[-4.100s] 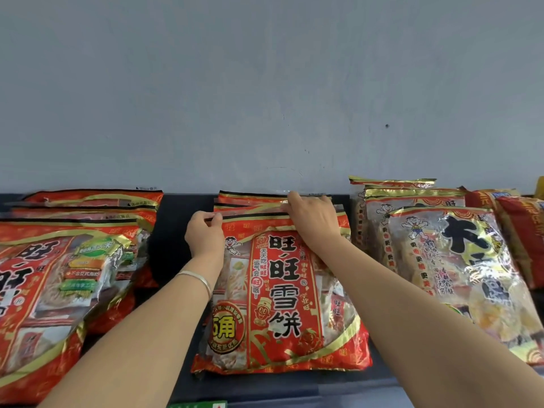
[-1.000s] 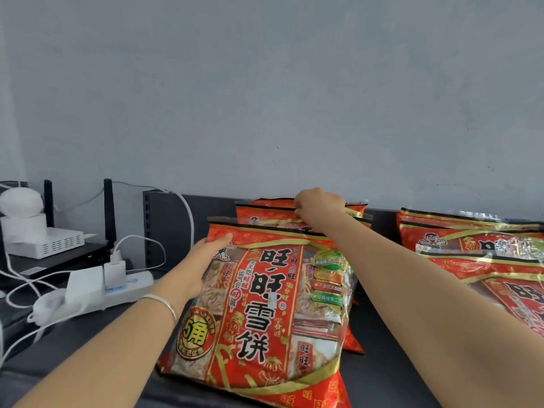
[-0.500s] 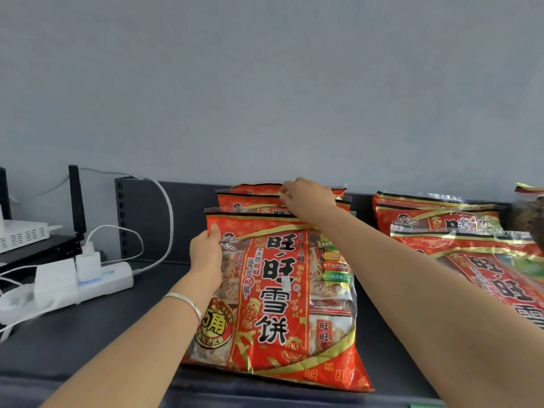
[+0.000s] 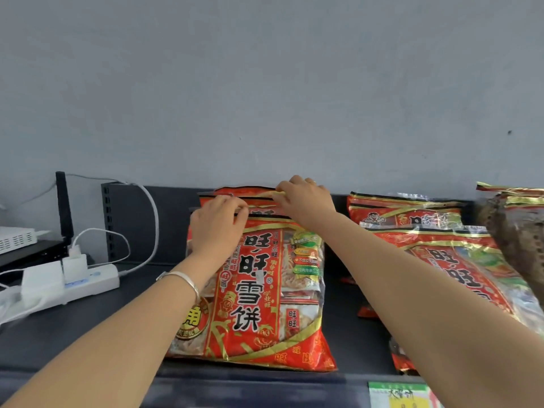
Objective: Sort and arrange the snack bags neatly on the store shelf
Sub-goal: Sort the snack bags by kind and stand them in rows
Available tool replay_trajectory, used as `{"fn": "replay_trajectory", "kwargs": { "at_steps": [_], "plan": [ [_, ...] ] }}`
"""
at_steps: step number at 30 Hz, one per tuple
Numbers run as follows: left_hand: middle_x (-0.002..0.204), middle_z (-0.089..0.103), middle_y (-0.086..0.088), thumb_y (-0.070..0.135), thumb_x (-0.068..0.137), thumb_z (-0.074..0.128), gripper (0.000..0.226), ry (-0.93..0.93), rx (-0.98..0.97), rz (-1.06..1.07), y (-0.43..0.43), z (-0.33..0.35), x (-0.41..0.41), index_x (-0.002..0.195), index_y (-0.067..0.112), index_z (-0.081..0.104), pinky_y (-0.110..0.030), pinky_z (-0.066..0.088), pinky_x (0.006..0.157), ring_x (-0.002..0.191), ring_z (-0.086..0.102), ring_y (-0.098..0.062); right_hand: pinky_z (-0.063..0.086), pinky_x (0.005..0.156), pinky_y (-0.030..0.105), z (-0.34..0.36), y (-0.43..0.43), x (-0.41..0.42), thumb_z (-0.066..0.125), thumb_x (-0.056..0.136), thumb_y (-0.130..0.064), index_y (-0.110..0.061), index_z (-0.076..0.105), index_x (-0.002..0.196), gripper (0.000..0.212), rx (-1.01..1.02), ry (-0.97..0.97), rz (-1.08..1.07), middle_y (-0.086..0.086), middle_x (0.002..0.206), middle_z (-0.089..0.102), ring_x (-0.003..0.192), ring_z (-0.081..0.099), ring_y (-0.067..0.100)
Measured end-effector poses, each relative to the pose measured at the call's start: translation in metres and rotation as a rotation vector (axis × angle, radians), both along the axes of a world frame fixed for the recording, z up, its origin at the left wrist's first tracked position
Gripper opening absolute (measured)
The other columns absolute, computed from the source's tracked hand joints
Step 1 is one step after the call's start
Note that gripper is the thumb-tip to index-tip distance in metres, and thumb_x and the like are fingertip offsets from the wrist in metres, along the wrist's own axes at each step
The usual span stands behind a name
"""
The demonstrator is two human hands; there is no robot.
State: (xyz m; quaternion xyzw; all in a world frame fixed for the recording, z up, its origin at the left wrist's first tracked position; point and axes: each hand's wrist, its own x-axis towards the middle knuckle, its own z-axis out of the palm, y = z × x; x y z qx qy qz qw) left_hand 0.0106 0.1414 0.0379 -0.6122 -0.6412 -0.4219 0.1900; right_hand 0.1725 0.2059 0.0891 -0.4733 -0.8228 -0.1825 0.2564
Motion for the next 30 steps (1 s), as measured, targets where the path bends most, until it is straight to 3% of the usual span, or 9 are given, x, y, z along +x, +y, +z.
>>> {"fn": "replay_trajectory", "kwargs": {
  "at_steps": [10, 14, 22, 26, 30],
  "plan": [
    [0.102, 0.066, 0.006, 0.033, 0.096, 0.044, 0.026, 0.136, -0.037, -0.273, -0.006, -0.005, 0.162, 0.109, 0.022, 0.064, -0.032, 0.047, 0.074, 0.096, 0.06, -0.016, 0.042, 0.086, 0.04, -0.01, -0.042, 0.164, 0.036, 0.101, -0.039, -0.018, 0.063, 0.114, 0.037, 0.052, -0.047, -0.108, 0.005, 0.113, 0.06, 0.108, 0.055, 0.029],
    [0.103, 0.068, 0.004, 0.033, 0.096, 0.047, 0.026, 0.129, -0.06, -0.367, -0.018, -0.015, 0.245, 0.109, 0.021, 0.065, -0.038, 0.05, 0.075, 0.092, 0.061, -0.018, 0.043, 0.086, 0.04, -0.027, -0.068, 0.251, 0.035, 0.1, -0.04, -0.019, 0.063, 0.115, 0.038, 0.027, -0.041, -0.201, 0.005, 0.119, 0.061, 0.112, 0.055, 0.029],
    [0.108, 0.067, 0.004, 0.03, 0.094, 0.051, 0.024, 0.163, -0.082, -0.572, -0.033, -0.033, 0.397, 0.111, 0.021, 0.065, -0.028, 0.048, 0.077, 0.096, 0.061, -0.015, 0.043, 0.086, 0.04, -0.059, -0.113, 0.398, 0.036, 0.101, -0.039, -0.021, 0.061, 0.119, 0.036, -0.055, 0.006, -0.352, 0.003, 0.12, 0.058, 0.112, 0.054, 0.028],
    [0.106, 0.067, 0.002, 0.028, 0.093, 0.052, 0.023, 0.174, -0.079, -0.656, -0.026, -0.036, 0.455, 0.112, 0.021, 0.064, -0.035, 0.05, 0.08, 0.097, 0.06, -0.018, 0.046, 0.084, 0.038, -0.074, -0.116, 0.452, 0.04, 0.101, -0.034, -0.017, 0.06, 0.122, 0.034, -0.088, 0.069, -0.41, 0.006, 0.123, 0.058, 0.116, 0.054, 0.028],
    [0.111, 0.067, 0.004, 0.03, 0.094, 0.051, 0.026, 0.201, -0.056, -0.705, -0.008, -0.038, 0.505, 0.115, 0.023, 0.063, -0.028, 0.047, 0.075, 0.099, 0.06, -0.016, 0.045, 0.085, 0.038, -0.081, -0.105, 0.496, 0.041, 0.1, -0.04, -0.022, 0.059, 0.122, 0.034, -0.073, 0.058, -0.479, 0.002, 0.125, 0.059, 0.115, 0.054, 0.026]
  ]
}}
